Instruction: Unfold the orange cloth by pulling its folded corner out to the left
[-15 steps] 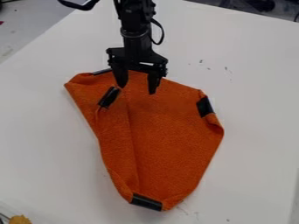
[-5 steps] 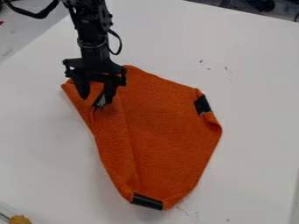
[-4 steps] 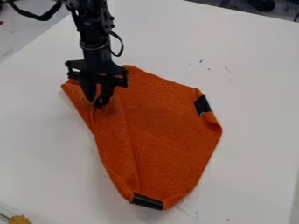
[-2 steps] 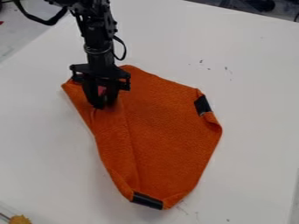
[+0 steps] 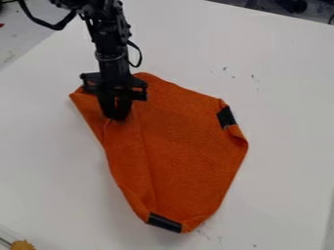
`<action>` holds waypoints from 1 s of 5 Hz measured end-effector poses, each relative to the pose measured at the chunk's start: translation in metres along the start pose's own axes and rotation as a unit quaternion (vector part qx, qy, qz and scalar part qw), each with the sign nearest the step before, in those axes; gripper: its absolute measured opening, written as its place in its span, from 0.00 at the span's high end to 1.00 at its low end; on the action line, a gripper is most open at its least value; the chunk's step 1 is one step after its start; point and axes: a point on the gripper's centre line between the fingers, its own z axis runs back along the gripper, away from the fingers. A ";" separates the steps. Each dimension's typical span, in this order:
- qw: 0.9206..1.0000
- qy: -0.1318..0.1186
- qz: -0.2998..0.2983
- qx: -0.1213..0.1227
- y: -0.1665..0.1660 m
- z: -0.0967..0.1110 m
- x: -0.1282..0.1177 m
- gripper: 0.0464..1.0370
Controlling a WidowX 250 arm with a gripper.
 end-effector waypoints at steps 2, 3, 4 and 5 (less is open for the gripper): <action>1.000 -0.005 -0.008 0.030 -0.002 0.018 -0.001 0.96; 0.997 -0.040 0.024 0.061 0.006 0.052 -0.013 0.96; 0.995 -0.052 0.052 0.073 0.021 0.064 -0.036 0.96; 0.990 -0.052 0.111 0.071 0.057 0.058 -0.067 0.96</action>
